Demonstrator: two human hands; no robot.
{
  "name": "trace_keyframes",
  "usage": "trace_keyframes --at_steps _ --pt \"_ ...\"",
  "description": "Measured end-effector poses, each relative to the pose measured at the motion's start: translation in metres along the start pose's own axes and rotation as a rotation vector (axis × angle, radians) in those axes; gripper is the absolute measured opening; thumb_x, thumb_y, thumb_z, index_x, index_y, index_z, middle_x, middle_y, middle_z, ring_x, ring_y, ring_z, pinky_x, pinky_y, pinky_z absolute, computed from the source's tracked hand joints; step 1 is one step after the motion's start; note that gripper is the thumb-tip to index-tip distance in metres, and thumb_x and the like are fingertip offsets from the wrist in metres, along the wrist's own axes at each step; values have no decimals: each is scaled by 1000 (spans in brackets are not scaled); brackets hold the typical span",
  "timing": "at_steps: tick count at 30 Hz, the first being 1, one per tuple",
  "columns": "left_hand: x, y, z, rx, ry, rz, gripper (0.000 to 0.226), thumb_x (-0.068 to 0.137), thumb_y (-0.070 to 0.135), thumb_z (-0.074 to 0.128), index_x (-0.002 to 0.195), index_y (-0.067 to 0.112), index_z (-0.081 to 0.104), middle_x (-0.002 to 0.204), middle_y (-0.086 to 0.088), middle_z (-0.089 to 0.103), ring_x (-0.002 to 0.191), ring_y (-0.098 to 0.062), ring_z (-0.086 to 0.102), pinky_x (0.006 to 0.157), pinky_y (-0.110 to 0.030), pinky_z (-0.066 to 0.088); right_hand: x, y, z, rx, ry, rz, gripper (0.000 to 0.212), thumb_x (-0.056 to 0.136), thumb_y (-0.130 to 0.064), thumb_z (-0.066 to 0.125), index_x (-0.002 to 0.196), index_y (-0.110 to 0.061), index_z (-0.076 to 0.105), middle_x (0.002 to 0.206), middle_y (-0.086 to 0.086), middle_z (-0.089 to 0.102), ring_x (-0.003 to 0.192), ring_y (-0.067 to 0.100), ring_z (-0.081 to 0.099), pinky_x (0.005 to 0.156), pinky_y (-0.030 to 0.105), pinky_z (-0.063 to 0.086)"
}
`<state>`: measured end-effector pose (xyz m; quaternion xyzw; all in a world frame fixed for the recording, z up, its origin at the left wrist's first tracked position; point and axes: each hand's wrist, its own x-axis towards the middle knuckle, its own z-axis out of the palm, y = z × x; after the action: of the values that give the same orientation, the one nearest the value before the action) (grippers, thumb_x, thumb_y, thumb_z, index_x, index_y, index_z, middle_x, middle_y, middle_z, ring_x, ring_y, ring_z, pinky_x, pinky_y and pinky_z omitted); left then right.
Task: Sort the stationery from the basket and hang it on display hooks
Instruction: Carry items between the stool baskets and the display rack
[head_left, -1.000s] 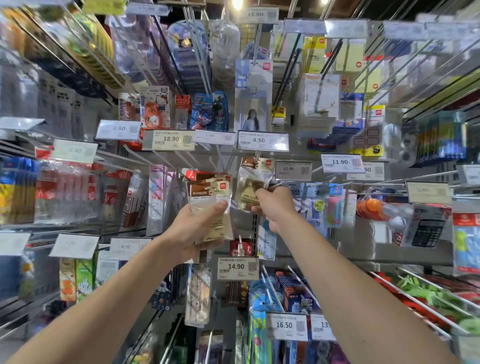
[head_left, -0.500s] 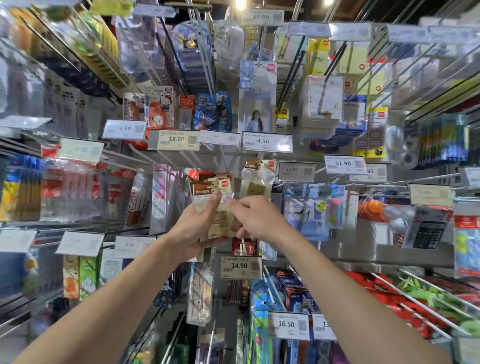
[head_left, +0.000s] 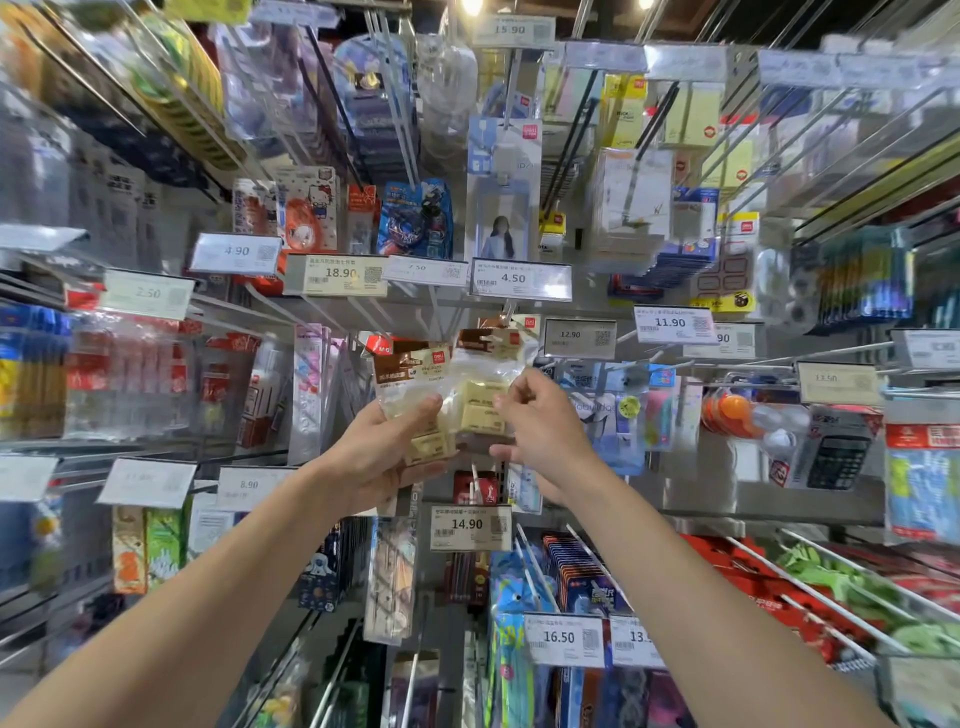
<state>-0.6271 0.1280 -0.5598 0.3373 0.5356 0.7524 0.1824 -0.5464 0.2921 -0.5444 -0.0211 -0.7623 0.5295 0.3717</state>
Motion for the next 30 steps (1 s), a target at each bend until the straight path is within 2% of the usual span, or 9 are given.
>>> trace_keyframes --at_steps 4,8,11,14,17,20,24,27,30 --pt "1 0 1 21 -10 -20 31 101 31 61 121 8 64 113 -23 75 93 -31 75 59 -30 63 7 -5 -13 34 76 -115 23 104 -10 53 84 -13 43 95 10 52 90 23 61 67 27 57" --pt "-1 0 1 0 -25 -26 26 102 29 59 118 8 64 111 -23 75 95 -33 76 55 -29 62 17 -17 -18 10 78 -133 22 104 -8 53 86 -12 42 98 13 52 89 24 62 66 26 57" --pt "-2 0 0 -1 -34 -29 26 103 29 58 118 8 63 112 -25 74 97 -35 75 55 -29 62 21 -25 -15 6 80 -94 23 104 -8 53 85 -12 41 102 12 56 84 24 65 67 32 59" --pt "-2 0 0 14 -23 -30 22 103 29 59 115 11 64 111 -23 75 94 -34 76 57 -30 63 25 -28 -11 19 91 -49 25 103 -7 52 83 -14 40 104 10 56 84 24 67 75 40 63" --pt "-1 1 0 35 -31 -32 25 103 30 59 118 11 63 112 -23 75 103 -37 74 57 -29 62 27 -29 -9 36 100 15 18 102 -8 53 88 -11 43 99 8 54 75 20 66 83 50 62" --pt "-1 0 -1 41 -38 -37 27 103 30 60 122 11 63 112 -22 75 109 -39 72 57 -29 62 26 -30 -8 41 74 56 3 103 -6 52 102 -8 54 102 5 59 78 17 66 82 46 63" --pt "-1 0 -2 43 -40 -36 25 103 19 61 126 8 61 112 -22 75 106 -37 73 59 -29 63 24 -28 -6 50 76 63 12 103 -5 51 113 -9 56 105 4 60 83 16 67 79 40 64" --pt "-3 1 -1 34 -19 -49 20 101 12 63 120 6 62 109 -22 76 99 -34 76 58 -29 63 23 -25 -5 -19 91 20 6 103 -8 50 104 -11 55 102 2 56 84 15 63 77 38 64" --pt "-4 1 0 11 0 -61 14 100 10 64 114 8 62 105 -20 77 94 -33 77 58 -31 64 20 -21 -6 -107 120 -104 18 105 -11 49 88 -8 43 86 2 45 71 11 59 71 36 64"
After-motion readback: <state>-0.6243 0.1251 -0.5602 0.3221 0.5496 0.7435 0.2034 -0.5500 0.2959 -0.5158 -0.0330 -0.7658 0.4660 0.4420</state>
